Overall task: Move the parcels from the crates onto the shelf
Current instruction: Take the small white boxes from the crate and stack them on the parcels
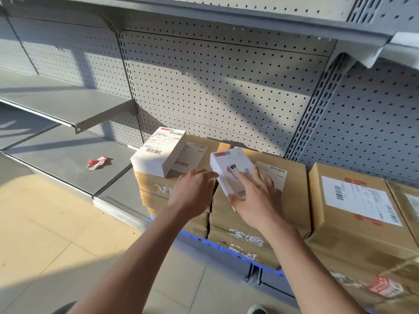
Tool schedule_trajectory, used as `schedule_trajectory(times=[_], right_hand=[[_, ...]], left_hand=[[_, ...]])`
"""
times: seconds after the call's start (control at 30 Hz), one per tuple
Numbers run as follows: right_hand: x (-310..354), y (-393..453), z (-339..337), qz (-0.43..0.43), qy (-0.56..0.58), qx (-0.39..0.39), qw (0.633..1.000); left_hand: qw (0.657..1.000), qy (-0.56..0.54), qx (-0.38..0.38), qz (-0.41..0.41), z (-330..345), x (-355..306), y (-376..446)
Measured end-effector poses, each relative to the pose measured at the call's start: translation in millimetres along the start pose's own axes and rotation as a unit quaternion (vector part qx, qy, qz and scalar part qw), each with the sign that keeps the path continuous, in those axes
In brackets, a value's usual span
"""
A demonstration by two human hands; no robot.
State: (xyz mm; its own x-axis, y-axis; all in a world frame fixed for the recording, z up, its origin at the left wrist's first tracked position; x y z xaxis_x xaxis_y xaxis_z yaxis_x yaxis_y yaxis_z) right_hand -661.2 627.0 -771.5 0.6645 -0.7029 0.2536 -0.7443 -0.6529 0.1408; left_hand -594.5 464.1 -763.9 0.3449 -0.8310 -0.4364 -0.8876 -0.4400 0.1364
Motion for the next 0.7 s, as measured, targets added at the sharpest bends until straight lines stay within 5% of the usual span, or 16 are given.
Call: schedule_trajectory(times=[0.33, 0.5, 0.7], right_hand=[[-9.5, 2.0, -18.2, 0.005, 0.072, -0.093, 0.993], [-12.7, 5.9, -28.8, 0.005, 0.195, -0.187, 0.963], [-5.3, 6.7, -29.3, 0.002, 0.283, -0.225, 0.932]], left_hand=[[0.973, -0.184, 0.005, -0.142, -5.9, -25.5, -1.8], [0.952, -0.247, 0.029, -0.177, -1.9, -26.3, -4.4], [0.887, -0.411, 0.112, -0.180, 6.6, -31.4, 6.1]])
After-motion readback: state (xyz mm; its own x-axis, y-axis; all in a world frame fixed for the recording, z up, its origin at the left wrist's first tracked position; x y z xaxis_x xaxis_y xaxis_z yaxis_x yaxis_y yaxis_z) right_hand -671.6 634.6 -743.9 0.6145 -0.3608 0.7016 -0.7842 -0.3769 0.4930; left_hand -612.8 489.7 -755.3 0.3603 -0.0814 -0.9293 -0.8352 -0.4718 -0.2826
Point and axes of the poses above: each hand's wrist, its own y-axis towards the middle knuckle, its own z-axis out of the palm, x = y × z, the point moved 2 cm from there along y, towards the middle knuckle, and after that the axes turned 12 degrees about -z, right-handed, at the moved point
